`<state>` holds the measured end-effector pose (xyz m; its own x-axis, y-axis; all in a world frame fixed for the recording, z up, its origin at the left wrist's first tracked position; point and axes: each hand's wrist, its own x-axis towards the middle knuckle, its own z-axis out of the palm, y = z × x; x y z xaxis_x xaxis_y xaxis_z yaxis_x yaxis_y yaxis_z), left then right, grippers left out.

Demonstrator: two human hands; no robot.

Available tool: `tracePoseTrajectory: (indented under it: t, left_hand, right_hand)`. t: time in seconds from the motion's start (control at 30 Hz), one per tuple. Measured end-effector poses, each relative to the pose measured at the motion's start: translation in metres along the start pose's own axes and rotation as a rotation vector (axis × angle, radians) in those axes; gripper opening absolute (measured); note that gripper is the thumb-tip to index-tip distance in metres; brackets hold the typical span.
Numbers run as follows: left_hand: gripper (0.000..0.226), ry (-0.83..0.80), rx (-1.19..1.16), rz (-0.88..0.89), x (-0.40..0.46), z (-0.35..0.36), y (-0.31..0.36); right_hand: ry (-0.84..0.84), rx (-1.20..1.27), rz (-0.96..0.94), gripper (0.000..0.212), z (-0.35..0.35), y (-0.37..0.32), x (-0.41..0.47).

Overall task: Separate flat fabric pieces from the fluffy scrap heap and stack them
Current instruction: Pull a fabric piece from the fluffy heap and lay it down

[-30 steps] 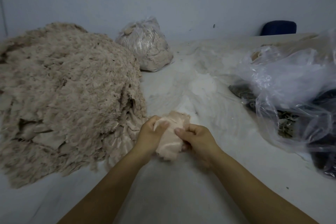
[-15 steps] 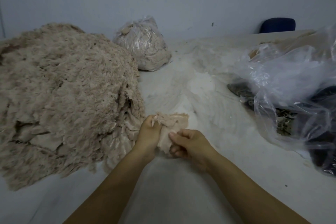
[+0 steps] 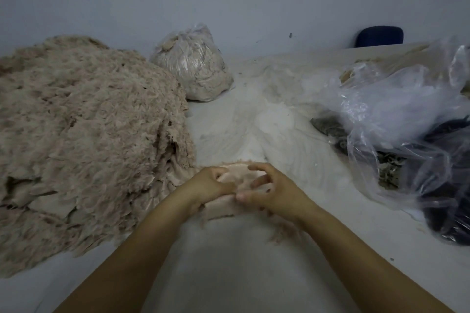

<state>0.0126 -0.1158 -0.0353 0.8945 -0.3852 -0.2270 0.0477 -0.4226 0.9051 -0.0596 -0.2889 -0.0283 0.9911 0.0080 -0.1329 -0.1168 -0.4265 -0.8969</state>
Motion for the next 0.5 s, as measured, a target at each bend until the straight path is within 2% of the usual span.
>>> tracePoseTrajectory:
  t: [0.07, 0.13, 0.2, 0.27, 0.37, 0.43, 0.5]
  left_hand:
    - [0.025, -0.079, 0.077, -0.015, 0.002, -0.002, 0.003]
    - [0.037, -0.042, -0.048, -0.085, 0.005, -0.014, 0.004]
    - [0.039, 0.045, -0.274, -0.143, 0.008, -0.024, 0.002]
    - [0.036, 0.168, -0.315, -0.105, 0.017, -0.028, 0.001]
    - [0.034, 0.287, -0.188, 0.097, 0.038, -0.021, 0.008]
    - [0.033, 0.336, -0.005, 0.224, 0.055, -0.017, 0.013]
    - [0.038, 0.301, 0.107, 0.242, 0.069, -0.015, 0.012]
  right_hand:
    - [0.038, 0.089, -0.011, 0.033, 0.01, 0.004, 0.008]
    - [0.109, 0.187, -0.004, 0.013, 0.012, 0.01, 0.013]
    - [0.134, 0.237, 0.019, 0.01, 0.008, 0.013, 0.017]
    - [0.113, 0.258, 0.022, 0.012, 0.006, 0.012, 0.019]
    - [0.031, 0.302, -0.032, 0.04, 0.009, 0.008, 0.024]
    - [-0.006, 0.302, -0.027, 0.041, 0.013, 0.009, 0.028]
    - [-0.009, 0.154, -0.01, 0.028, 0.014, 0.012, 0.03]
